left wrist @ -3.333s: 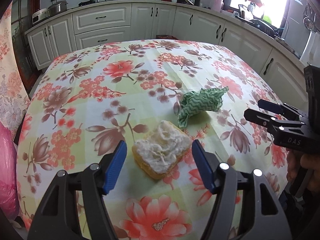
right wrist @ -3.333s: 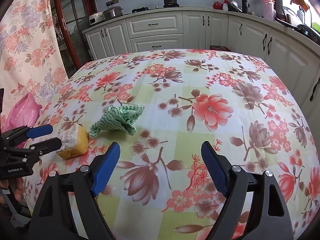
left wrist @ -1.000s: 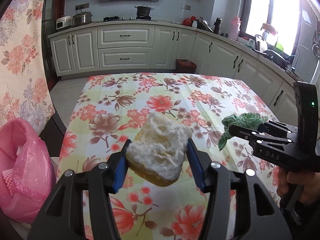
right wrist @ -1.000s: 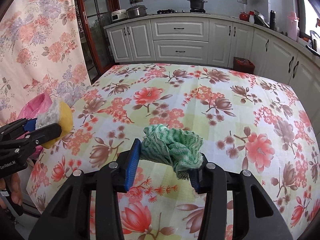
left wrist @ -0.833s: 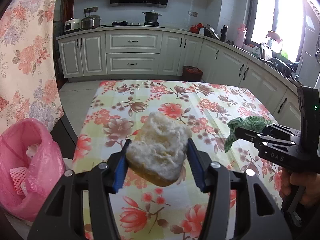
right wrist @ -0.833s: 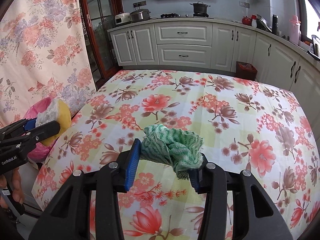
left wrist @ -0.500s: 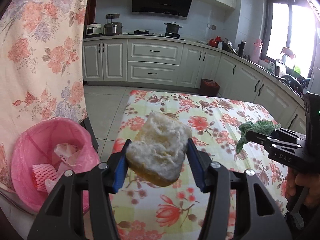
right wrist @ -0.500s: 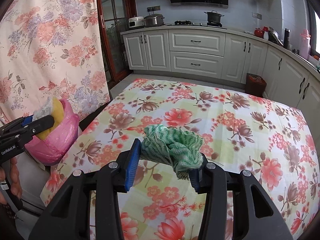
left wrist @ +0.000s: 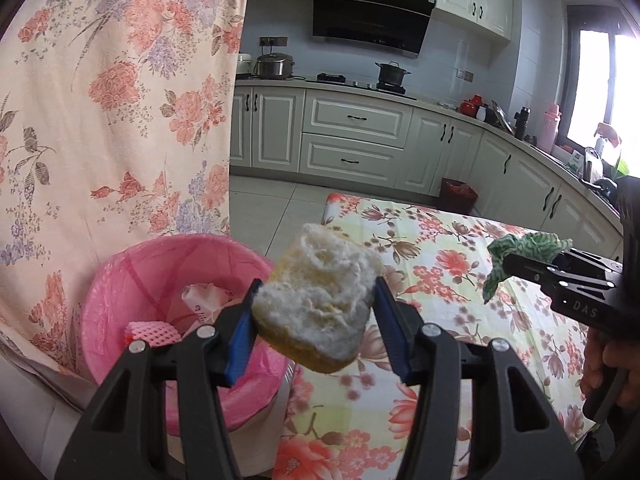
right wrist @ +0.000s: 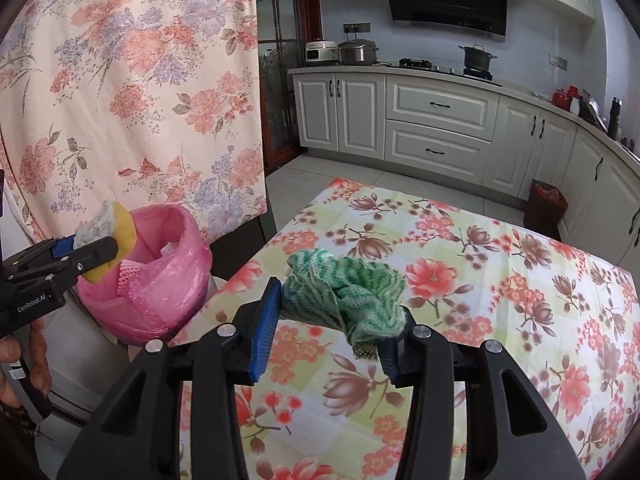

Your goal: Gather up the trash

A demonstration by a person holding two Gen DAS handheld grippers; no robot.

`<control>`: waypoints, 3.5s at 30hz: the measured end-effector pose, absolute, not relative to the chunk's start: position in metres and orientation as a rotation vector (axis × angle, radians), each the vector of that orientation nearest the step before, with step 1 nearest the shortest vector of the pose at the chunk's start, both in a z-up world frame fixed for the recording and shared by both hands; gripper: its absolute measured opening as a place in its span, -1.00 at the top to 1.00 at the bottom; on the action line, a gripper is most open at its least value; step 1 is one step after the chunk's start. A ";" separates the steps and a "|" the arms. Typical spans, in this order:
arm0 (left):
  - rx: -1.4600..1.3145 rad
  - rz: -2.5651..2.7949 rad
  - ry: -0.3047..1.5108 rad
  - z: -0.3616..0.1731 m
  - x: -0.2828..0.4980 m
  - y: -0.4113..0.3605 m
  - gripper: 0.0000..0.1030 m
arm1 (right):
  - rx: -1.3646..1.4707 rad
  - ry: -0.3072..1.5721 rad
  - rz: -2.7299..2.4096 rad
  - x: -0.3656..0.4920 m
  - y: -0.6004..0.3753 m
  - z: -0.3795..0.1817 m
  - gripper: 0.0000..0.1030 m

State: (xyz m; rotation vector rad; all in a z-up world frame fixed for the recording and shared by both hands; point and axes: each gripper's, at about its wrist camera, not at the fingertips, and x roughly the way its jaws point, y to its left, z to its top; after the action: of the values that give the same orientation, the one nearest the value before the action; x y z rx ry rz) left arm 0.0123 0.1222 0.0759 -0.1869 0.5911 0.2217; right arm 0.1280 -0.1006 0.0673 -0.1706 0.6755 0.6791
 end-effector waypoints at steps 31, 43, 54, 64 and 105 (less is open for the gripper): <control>-0.239 0.461 0.537 0.104 -0.039 0.217 -0.04 | -0.213 0.676 0.931 0.113 0.037 0.096 0.15; -0.259 0.514 0.574 0.087 -0.030 0.251 -0.06 | -0.254 0.714 1.001 0.122 0.105 0.093 0.15; -0.278 0.550 0.588 0.081 -0.022 0.277 -0.11 | -0.313 0.716 1.030 0.124 0.152 0.080 0.12; -0.290 0.567 0.590 0.077 -0.017 0.287 -0.39 | -0.312 0.708 1.021 0.133 0.160 0.075 -0.19; -0.349 0.565 0.721 0.060 -0.073 0.210 -0.91 | -0.304 0.710 0.957 0.088 0.066 0.049 -0.70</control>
State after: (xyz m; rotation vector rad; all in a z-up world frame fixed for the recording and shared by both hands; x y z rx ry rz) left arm -0.0731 0.2104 0.0599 -0.3487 0.7212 0.5651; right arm 0.0880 0.0662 0.0487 -0.3037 0.7100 0.9570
